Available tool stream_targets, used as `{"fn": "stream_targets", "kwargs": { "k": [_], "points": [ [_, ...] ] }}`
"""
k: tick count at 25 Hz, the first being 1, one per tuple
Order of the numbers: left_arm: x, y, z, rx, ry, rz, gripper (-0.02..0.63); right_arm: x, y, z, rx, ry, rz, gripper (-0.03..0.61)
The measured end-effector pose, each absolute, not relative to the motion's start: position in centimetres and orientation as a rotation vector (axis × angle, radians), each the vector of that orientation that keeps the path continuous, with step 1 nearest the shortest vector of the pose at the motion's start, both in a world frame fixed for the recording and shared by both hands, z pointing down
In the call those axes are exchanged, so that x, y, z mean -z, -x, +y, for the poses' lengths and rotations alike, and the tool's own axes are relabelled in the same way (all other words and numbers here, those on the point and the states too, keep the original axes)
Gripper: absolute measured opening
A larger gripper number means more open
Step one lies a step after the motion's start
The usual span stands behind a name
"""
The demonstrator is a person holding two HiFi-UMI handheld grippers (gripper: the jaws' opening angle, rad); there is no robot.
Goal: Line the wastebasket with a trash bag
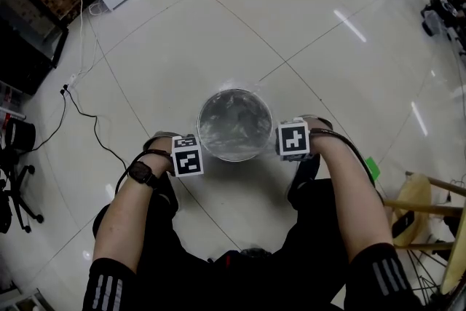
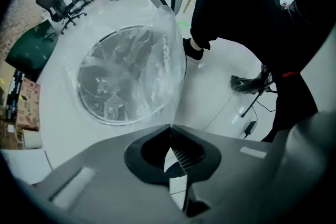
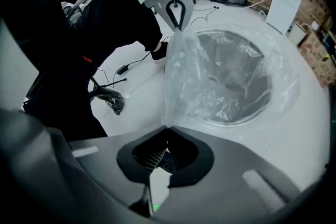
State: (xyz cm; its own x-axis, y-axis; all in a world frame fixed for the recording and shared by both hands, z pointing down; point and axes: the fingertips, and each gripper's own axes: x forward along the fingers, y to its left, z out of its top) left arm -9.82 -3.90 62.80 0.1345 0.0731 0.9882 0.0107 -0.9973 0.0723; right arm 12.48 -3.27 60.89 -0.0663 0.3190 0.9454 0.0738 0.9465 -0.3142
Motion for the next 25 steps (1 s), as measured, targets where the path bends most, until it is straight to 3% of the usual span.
{"fn": "stream_targets", "kwargs": {
  "k": [14, 25],
  "points": [
    [-60.8, 11.9, 1.1, -1.839, -2.02, 0.341, -0.006, -60.6, -12.0, -1.0, -0.419, 0.421, -1.658, 0.006],
    [-66.4, 12.1, -0.4, -2.059, -2.006, 0.249, -0.006, -66.7, -10.7, -1.6, -0.301, 0.328, -1.609, 0.006]
  ]
}}
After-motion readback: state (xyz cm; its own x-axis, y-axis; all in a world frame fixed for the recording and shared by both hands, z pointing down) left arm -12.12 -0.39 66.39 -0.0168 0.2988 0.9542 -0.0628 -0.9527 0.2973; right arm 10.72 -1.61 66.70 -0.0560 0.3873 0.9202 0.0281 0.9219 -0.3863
